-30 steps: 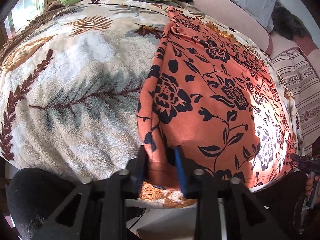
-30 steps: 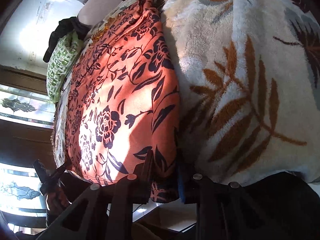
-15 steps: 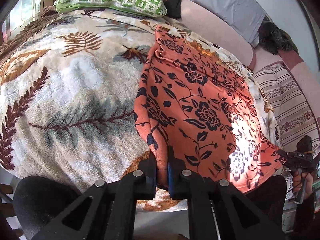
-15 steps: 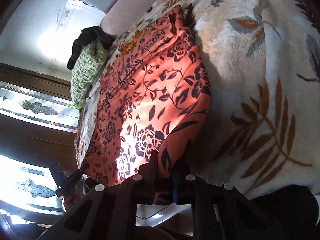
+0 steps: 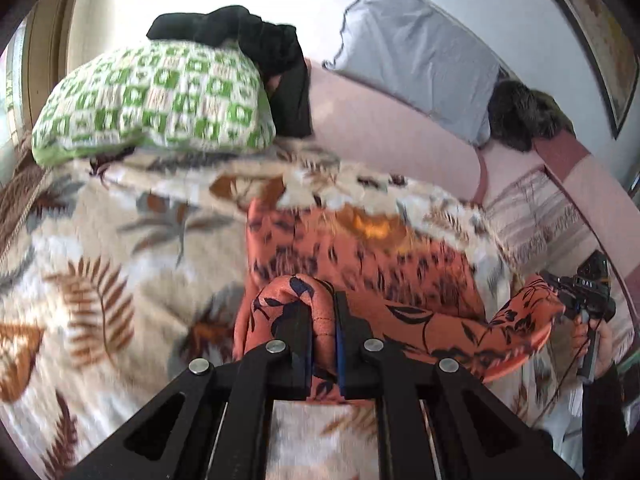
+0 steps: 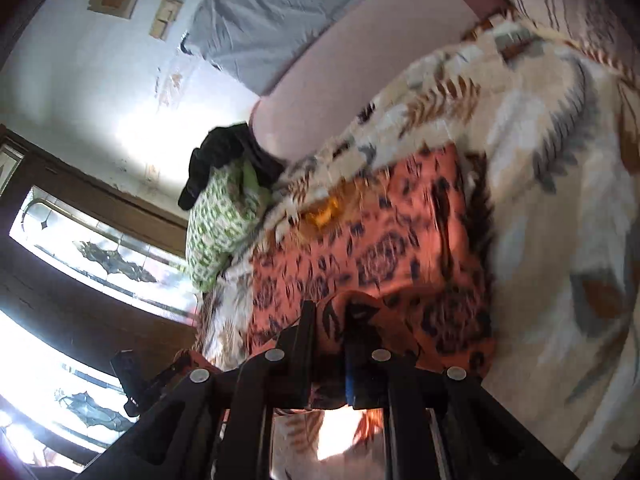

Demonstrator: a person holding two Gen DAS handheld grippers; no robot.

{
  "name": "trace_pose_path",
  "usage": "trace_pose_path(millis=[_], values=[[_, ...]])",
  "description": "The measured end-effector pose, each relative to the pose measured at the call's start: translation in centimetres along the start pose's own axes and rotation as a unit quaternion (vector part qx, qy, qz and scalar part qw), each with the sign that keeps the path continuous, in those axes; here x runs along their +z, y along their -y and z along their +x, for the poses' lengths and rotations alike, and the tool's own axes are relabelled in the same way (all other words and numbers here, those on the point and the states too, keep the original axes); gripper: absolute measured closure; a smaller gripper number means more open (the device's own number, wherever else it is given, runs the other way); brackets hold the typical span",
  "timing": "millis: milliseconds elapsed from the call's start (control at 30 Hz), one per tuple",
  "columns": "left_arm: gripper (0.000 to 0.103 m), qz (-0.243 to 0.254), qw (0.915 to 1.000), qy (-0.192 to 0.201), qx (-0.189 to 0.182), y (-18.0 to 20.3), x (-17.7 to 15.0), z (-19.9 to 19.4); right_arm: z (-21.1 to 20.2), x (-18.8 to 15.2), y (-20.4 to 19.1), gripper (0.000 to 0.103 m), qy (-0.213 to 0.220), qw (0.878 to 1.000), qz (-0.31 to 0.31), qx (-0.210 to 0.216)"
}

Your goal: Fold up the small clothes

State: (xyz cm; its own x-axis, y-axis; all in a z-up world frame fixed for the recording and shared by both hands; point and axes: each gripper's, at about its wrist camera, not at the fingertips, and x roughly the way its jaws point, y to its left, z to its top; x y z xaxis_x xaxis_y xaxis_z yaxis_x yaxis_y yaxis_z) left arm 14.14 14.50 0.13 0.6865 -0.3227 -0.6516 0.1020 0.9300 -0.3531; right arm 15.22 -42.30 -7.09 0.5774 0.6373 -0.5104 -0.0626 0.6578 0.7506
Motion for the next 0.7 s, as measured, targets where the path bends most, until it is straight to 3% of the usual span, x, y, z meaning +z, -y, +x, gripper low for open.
trace_pose_path(millis=[67,100,133,167,233,267,367,433,500,633,700], values=[[0.067,-0.004,0.999,0.025,0.036,-0.6,3.2,3.9,1.8,4.7,0.4,0.086,0.033,0.999,0.006,0.009],[0.028,-0.007,0.9983,0.014,0.056,-1.2,4.2,6.6,3.4,6.5,1.1,0.08,0.033,0.999,0.004,0.013],[0.015,-0.009,0.9968,-0.003,0.08,-2.1,4.7,9.0,5.1,7.6,2.1,0.052,0.03,0.999,0.011,-0.001],[0.015,-0.015,0.9943,-0.021,0.103,-3.1,4.7,11.2,6.5,8.0,3.2,0.013,0.033,0.998,0.024,-0.037],[0.017,-0.035,0.9876,-0.056,0.142,-5.1,3.5,13.3,7.7,6.8,5.3,0.011,0.043,0.994,0.036,-0.095],[0.017,-0.05,0.9878,-0.05,0.139,-5.9,2.9,12.8,7.8,5.4,6.0,0.011,0.041,0.992,0.049,-0.104],[0.016,-0.076,0.9897,-0.012,0.121,-7.1,-0.5,8.8,6.5,0.3,5.9,0.011,0.017,0.996,0.03,-0.082],[0.016,-0.083,0.9916,-0.008,0.099,-6.9,-3.6,6.1,5.4,-3.5,5.3,0.011,0.001,0.997,0.02,-0.073],[0.016,-0.103,0.992,-0.013,0.072,-6.5,-6.6,4.6,4.7,-6.7,5.8,0.011,-0.011,0.997,0.048,-0.056],[0.016,-0.159,0.9864,-0.037,0.014,-4.3,-10.5,5.2,5.4,-11.1,6.9,0.012,-0.012,0.99,0.138,-0.002],[0.016,-0.164,0.9856,-0.034,0.023,-3.1,-10.8,6.6,6.3,-11.3,7.2,0.012,0.013,0.986,0.166,0.001]])
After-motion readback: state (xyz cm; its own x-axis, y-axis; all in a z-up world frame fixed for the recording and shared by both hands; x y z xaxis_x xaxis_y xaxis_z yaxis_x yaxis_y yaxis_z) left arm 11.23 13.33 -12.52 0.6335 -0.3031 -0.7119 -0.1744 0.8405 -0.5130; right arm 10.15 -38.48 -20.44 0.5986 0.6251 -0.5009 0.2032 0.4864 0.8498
